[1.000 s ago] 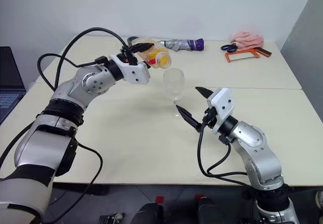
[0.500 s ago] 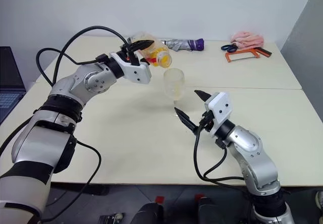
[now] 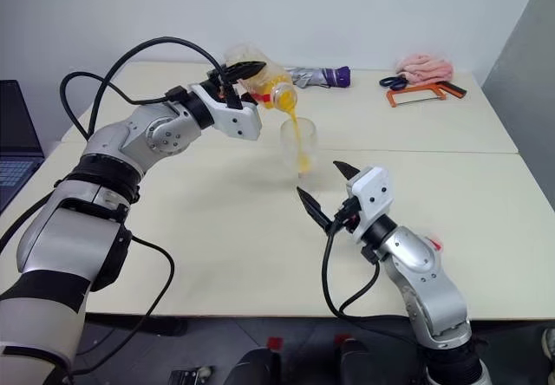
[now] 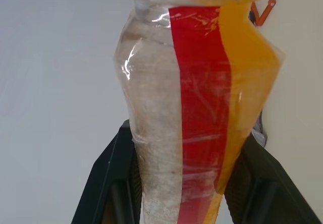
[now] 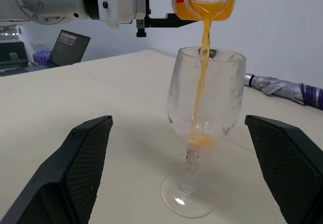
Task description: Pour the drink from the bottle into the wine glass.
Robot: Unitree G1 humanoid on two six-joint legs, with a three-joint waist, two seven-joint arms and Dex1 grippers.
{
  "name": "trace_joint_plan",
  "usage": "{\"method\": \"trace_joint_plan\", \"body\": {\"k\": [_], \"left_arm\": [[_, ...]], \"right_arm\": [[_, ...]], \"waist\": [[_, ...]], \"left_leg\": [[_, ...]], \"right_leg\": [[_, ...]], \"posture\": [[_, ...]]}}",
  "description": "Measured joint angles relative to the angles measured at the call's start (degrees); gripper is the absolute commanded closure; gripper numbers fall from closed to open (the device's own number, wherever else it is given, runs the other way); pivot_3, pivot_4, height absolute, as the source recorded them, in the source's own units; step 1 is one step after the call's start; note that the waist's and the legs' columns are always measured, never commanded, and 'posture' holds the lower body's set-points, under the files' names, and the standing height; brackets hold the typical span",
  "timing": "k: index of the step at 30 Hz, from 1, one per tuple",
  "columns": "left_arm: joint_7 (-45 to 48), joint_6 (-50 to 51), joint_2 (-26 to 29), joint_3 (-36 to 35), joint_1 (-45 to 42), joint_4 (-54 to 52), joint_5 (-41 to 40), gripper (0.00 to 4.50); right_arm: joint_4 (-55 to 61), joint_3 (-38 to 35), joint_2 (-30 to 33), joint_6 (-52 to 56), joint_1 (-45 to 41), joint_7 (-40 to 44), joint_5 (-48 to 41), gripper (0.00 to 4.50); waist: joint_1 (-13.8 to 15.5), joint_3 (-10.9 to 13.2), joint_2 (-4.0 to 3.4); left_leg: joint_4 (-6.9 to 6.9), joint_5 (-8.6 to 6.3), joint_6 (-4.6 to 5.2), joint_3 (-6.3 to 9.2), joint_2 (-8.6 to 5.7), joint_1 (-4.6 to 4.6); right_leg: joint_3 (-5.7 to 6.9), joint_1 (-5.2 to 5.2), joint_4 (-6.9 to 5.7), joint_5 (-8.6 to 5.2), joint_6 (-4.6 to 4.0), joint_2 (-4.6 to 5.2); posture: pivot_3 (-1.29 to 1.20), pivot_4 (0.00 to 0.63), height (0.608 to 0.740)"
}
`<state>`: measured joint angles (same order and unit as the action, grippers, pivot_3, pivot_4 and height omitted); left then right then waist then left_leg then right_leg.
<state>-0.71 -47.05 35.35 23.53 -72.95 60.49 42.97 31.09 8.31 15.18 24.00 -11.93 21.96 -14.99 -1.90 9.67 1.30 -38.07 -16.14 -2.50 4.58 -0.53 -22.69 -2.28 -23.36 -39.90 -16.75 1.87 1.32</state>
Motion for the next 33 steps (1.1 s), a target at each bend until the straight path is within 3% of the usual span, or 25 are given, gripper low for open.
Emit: {"method": "trace_joint_plan", "body": {"k": [33], "left_arm": [[-4.86,-0.53,0.48,3.69,-3.18,3.38,3.16,2.81]], "right_arm": [[-0.06,2.01,-4.22,-3.71,1.26,-2.08,2.51,0.0]], "waist": [[0.0,0.0,0.0]], "left_leg": [[-0.02,0.02,-0.03,-0.03,-0.02,0.0]], "right_leg": [[0.01,-0.01,-0.03,0.0,0.0,0.0]], "posture": [[0.0,0.15,0.74]]}}
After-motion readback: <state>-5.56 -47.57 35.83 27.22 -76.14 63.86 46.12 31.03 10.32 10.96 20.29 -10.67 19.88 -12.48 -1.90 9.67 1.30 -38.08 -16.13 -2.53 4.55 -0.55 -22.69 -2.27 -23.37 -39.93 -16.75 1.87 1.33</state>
